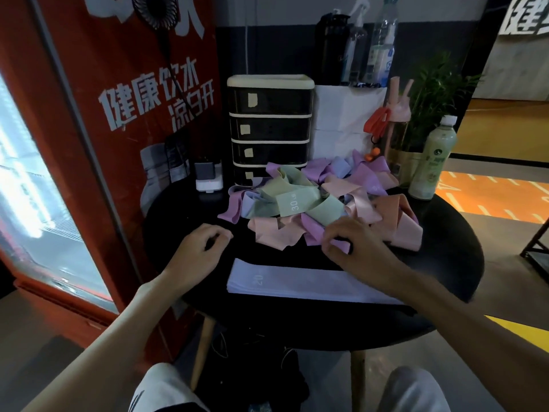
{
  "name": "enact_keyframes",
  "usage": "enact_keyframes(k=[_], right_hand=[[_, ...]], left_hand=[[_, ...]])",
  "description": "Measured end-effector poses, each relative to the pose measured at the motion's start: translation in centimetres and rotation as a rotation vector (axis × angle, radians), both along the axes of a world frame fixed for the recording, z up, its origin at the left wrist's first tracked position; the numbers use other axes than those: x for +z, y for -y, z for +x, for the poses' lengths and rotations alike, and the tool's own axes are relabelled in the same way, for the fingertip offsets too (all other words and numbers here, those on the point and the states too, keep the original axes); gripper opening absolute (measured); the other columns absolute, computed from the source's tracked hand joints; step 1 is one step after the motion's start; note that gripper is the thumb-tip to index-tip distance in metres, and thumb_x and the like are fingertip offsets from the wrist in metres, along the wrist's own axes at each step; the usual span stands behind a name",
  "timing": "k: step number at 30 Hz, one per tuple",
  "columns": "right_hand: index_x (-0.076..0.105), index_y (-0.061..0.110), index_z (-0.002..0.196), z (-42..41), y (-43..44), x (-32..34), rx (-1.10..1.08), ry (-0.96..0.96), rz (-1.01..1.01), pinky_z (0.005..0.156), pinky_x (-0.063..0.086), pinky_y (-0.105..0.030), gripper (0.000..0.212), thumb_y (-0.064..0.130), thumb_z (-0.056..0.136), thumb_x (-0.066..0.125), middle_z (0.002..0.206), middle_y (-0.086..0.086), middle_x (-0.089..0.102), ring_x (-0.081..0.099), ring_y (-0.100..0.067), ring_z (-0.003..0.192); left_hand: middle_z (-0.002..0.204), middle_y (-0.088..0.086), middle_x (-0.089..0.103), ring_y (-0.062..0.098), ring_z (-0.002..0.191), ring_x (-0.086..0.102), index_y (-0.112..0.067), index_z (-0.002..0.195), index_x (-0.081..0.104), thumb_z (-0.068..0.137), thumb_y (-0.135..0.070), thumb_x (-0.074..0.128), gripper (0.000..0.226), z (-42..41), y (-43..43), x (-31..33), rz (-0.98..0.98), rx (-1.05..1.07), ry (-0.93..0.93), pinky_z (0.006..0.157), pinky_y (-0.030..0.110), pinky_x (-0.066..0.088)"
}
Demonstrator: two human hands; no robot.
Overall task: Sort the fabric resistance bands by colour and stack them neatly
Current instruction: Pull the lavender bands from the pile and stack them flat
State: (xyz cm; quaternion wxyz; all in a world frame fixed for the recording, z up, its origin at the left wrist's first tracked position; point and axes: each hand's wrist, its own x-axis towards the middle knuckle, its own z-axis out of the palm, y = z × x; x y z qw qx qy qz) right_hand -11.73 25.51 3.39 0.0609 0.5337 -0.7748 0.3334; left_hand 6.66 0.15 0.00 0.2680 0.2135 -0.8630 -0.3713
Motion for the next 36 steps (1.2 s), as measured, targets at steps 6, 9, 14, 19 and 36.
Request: enact_keyframes(k=[6, 9, 14, 19, 36], right_hand=[[0.066, 0.026, 0.089, 0.0, 9.4, 0.7, 0.067, 0.045, 0.027, 0.082, 0.049, -0.043, 0.024, 0.045, 0.077, 0.058, 0.089, 0.009, 0.060, 0.057, -0.017, 0.087], [0.066, 0.015, 0.101, -0.8, 13.6, 0.8, 0.097, 0.052, 0.053, 0.081, 0.050, -0.040, 0.024, 0.024, 0.079, 0.071, 0.093, 0.003, 0.060, 0.058, -0.017, 0.086], [0.060, 0.014, 0.099, -1.7, 18.0, 0.4, 0.038, 0.121, 0.017, 0.056, 0.038, -0.022, 0.018, 0.007, 0.083, 0.065, 0.074, 0.005, 0.052, 0.048, -0.009, 0.063], [0.065, 0.013, 0.106, -2.8, 20.1, -0.2, -0.047, 0.142, 0.032, 0.062, 0.044, -0.026, 0.020, 0.014, 0.086, 0.068, 0.077, -0.004, 0.062, 0.058, -0.018, 0.068], [0.073, 0.003, 0.081, -2.2, 18.0, 5.7, -0.071, 0.240, -0.290, 0.068, 0.053, -0.027, 0.011, -0.002, 0.084, 0.064, 0.076, -0.005, 0.068, 0.063, -0.013, 0.070]], left_hand=[[0.134, -0.011, 0.048, 0.019, 0.130, 0.040, -0.038, 0.122, 0.059, 0.092, -0.057, 0.055, 0.036, -1.6, 1.9, -0.4, -0.403, 0.139, 0.394, 0.105, 0.044, 0.026], [0.134, -0.013, 0.045, 0.018, 0.131, 0.038, -0.040, 0.125, 0.056, 0.090, -0.062, 0.053, 0.041, -1.7, 2.1, -0.8, -0.427, 0.139, 0.372, 0.105, 0.043, 0.025], [0.143, -0.009, 0.041, 0.019, 0.135, 0.032, -0.039, 0.129, 0.054, 0.091, -0.063, 0.051, 0.045, -1.6, 2.4, -1.1, -0.440, 0.130, 0.366, 0.105, 0.043, 0.023], [0.142, -0.010, 0.042, 0.018, 0.134, 0.032, -0.039, 0.129, 0.054, 0.090, -0.064, 0.050, 0.046, -1.7, 2.8, -1.3, -0.447, 0.131, 0.356, 0.104, 0.043, 0.023], [0.120, -0.016, 0.055, 0.015, 0.119, 0.051, -0.036, 0.116, 0.061, 0.092, -0.039, 0.063, 0.025, -1.3, 2.4, -0.1, -0.228, 0.132, 0.123, 0.103, 0.042, 0.032]])
